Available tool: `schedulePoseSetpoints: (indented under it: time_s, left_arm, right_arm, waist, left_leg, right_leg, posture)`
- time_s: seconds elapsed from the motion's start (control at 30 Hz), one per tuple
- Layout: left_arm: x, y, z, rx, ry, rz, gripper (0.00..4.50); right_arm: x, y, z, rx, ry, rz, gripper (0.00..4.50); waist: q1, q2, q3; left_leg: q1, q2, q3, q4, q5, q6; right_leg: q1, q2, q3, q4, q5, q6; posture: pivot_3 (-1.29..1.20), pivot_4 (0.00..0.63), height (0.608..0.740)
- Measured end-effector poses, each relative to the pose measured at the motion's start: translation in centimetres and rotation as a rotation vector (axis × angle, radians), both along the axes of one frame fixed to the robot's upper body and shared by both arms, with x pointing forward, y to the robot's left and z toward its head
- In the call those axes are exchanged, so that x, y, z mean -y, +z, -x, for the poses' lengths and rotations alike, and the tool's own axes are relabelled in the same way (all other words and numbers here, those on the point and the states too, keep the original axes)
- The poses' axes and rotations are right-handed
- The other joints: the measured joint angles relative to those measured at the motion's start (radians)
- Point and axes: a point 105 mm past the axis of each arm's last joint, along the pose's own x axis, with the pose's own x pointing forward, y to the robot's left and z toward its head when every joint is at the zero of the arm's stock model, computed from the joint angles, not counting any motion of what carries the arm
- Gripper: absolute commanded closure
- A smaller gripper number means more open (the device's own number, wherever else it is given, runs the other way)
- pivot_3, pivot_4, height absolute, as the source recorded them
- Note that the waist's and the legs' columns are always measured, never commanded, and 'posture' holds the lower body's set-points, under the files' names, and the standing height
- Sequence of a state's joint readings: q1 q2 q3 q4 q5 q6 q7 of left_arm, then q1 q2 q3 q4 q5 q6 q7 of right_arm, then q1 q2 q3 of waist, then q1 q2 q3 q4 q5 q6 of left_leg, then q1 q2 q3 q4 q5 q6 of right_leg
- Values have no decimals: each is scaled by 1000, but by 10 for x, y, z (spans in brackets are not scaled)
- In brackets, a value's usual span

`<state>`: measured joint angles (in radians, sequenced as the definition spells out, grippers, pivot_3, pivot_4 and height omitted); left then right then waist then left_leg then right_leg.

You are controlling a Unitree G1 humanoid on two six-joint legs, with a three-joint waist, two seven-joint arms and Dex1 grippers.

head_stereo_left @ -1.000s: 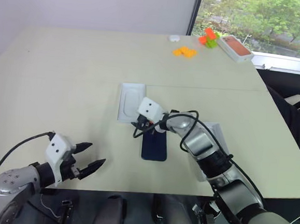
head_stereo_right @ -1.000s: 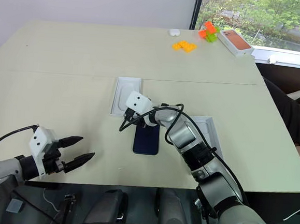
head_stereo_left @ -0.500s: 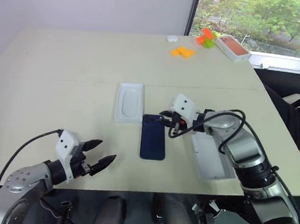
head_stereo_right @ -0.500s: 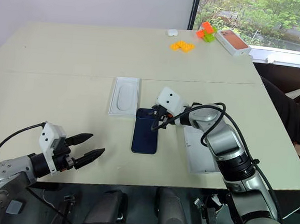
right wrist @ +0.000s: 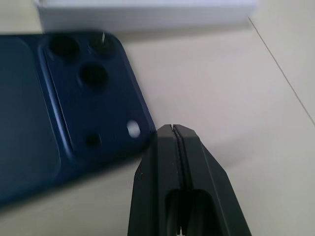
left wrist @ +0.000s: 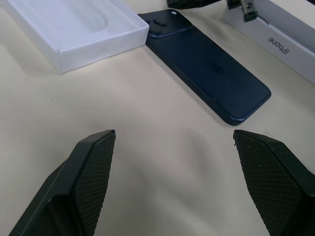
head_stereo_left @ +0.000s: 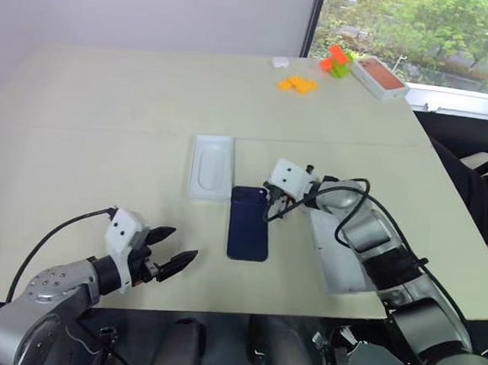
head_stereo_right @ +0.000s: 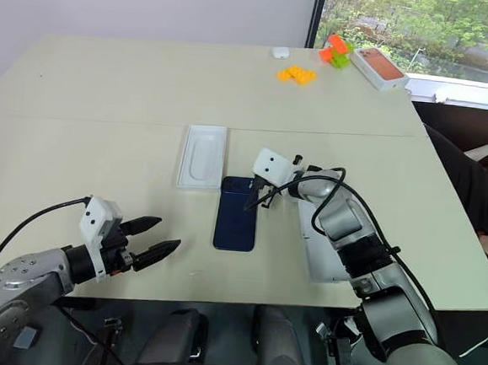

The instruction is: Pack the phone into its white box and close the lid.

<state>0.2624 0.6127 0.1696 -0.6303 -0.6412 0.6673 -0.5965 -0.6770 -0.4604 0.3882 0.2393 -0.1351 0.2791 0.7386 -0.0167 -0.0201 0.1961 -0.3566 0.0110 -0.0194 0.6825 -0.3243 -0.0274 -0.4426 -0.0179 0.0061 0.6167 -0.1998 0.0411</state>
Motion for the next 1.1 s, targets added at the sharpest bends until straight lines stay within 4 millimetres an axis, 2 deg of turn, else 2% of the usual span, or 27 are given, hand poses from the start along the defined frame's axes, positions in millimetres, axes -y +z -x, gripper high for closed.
schedulePoseSetpoints:
  time_s: [0.23, 0.57, 0.7, 0.8, 0.93, 1.03, 1.07, 1.1]
  left_arm:
    - [-2, -4, 2, -18, 24, 1, 434]
    - [-1, -3, 2, -14, 30, -1, 434]
    - [-1, -4, 2, -28, 27, -3, 434]
    - [-1, -7, 3, -61, 21, 2, 434]
    - [0, -9, 6, -92, 2, -5, 434]
    - [0, -7, 10, -92, -36, -21, 434]
    - [1, -7, 10, -92, -46, -20, 217]
    - [1, -7, 11, -97, -54, -15, 217]
  right_arm:
    - [-4, -7, 4, -24, 68, -2, 4483]
    - [-10, -12, 38, -102, 200, -2, 4483]
    - [-11, -13, 44, -104, 187, -5, 4483]
    - [-2, -11, 48, -106, 159, 7, 4483]
    - [22, 0, 57, -110, 122, 32, 4483]
    - [30, 2, 77, -145, 166, 58, 4483]
    - [31, 1, 85, -166, 189, 68, 4497]
    - [31, -1, 91, -183, 208, 75, 4497]
  waist:
    - [-3, 0, 0]
    - [-1, 0, 0]
    - [-3, 0, 0]
    - [2, 0, 0]
    - [3, 0, 0]
    - [2, 0, 0]
    - [1, 0, 0]
    - [0, 0, 0]
  left_leg:
    - [1, 1, 2, 0, -1, 1]
    - [1, 2, 2, 0, -1, 1]
    - [1, 2, 3, 0, -1, 1]
    - [1, 2, 3, 0, -1, 1]
    - [1, 1, 4, 0, -1, 1]
    - [1, 1, 5, 0, -1, 2]
    - [1, 1, 7, 0, -1, 2]
    - [1, 2, 8, 0, -1, 2]
  right_leg:
    - [0, -1, 3, 0, 0, 0]
    - [0, 1, 3, 0, 0, 0]
    - [0, 2, 3, 0, 0, 0]
    - [0, 1, 3, 0, 0, 0]
    - [0, 0, 4, -1, -2, 2]
    - [-1, 1, 5, -1, -2, 3]
    - [-1, 1, 5, -1, -3, 4]
    - [-1, 2, 5, -1, -3, 4]
  posture:
    - [0, 150, 740]
    - [0, 150, 740]
    - [0, 150, 740]
    - [0, 150, 740]
    - [0, 150, 740]
    - [0, 150, 740]
    - [0, 150, 740]
    - [0, 150, 740]
